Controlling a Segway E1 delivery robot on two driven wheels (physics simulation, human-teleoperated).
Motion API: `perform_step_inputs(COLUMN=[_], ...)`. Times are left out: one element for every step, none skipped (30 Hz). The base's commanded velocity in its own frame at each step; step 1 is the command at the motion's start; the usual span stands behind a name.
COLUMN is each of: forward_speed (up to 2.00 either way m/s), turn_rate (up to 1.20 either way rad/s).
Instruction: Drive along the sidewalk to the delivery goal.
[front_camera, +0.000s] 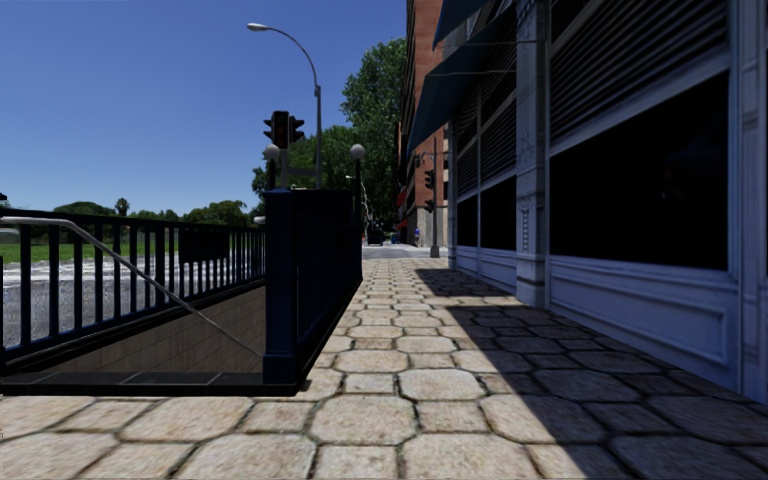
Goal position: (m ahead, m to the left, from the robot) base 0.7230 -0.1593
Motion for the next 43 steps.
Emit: perform_step_inputs(forward_speed=[0.97, 0.97, 0.95, 0.94, 0.9, 0.84, 0.84, 0.82, 0.77, 0.72, 0.72, 0.63, 0.39, 0.0, 0.0, 0.0, 0.0, 0.0, 0.0, 0.0, 0.0, 0.0, 0.0, 0.0, 0.0, 0.0, 0.0, 0.0, 0.0, 0.0, 0.0, 0.0, 0.0, 0.0, 0.0, 0.0, 0.0, 0.0, 0.0, 0.0, 0.0, 0.0, 0.0], turn_rate=[0.0, 0.0, 0.0, 0.0, 0.0, 0.0, 0.0, 0.0, 0.0, 0.0, 0.0, 0.0, 0.0, 0.0, 0.0, 0.0, 0.0, 0.0, 0.0, 0.0, 0.0, 0.0, 0.0, 0.0, 0.0, 0.0, 0.0, 0.0, 0.0, 0.0, 0.0, 0.0, 0.0, 0.0, 0.0, 0.0, 0.0, 0.0, 0.0, 0.0, 0.0, 0.0, 0.0])
